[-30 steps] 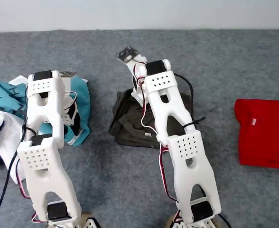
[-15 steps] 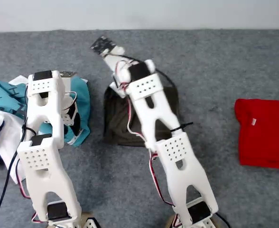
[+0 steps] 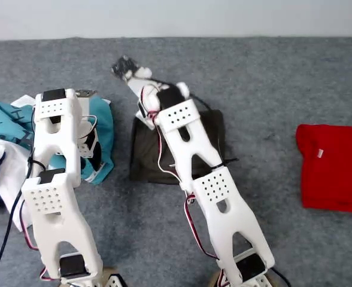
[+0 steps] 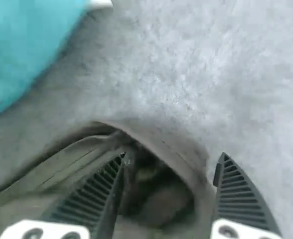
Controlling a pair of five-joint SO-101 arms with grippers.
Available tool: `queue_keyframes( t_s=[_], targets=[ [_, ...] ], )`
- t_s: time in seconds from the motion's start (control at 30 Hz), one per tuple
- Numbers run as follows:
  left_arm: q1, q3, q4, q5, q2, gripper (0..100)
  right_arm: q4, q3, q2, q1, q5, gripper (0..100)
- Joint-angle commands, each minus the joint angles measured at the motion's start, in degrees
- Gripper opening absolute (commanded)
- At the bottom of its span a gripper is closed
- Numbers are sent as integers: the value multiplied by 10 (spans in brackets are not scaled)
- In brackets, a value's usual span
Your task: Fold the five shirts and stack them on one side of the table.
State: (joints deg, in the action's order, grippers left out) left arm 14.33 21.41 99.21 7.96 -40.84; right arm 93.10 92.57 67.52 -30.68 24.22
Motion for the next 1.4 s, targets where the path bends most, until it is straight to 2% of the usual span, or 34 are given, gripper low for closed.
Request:
queue_keyframes(
  t_s=[0.0, 0.1, 0.3, 0.4, 0.53, 0.87, 1.17, 1.27, 1.37],
  targets=[
    [-3, 3, 6, 6, 3, 148, 87, 22, -138, -13, 1, 270],
    [-3, 3, 6, 6, 3, 148, 97, -1, -170, 0, 1, 270],
    [1, 3, 7, 6, 3, 148, 97, -36, -150, 102, -44, 270],
    [-4, 3, 5, 6, 3, 148, 97, -56, -128, 126, -48, 269],
    [1, 3, 7, 6, 3, 148, 99, -113, -98, 167, -106, 266],
    [-3, -9, 7, 6, 2, 148, 98, -280, -102, 174, -167, 266],
    [-3, -35, 6, 6, 3, 148, 91, -345, -89, 187, -165, 262],
    [-3, -35, 7, 6, 3, 148, 95, -351, -70, 187, -164, 195],
    [-3, -35, 7, 6, 3, 148, 95, -348, -47, 188, -164, 84]
  ],
)
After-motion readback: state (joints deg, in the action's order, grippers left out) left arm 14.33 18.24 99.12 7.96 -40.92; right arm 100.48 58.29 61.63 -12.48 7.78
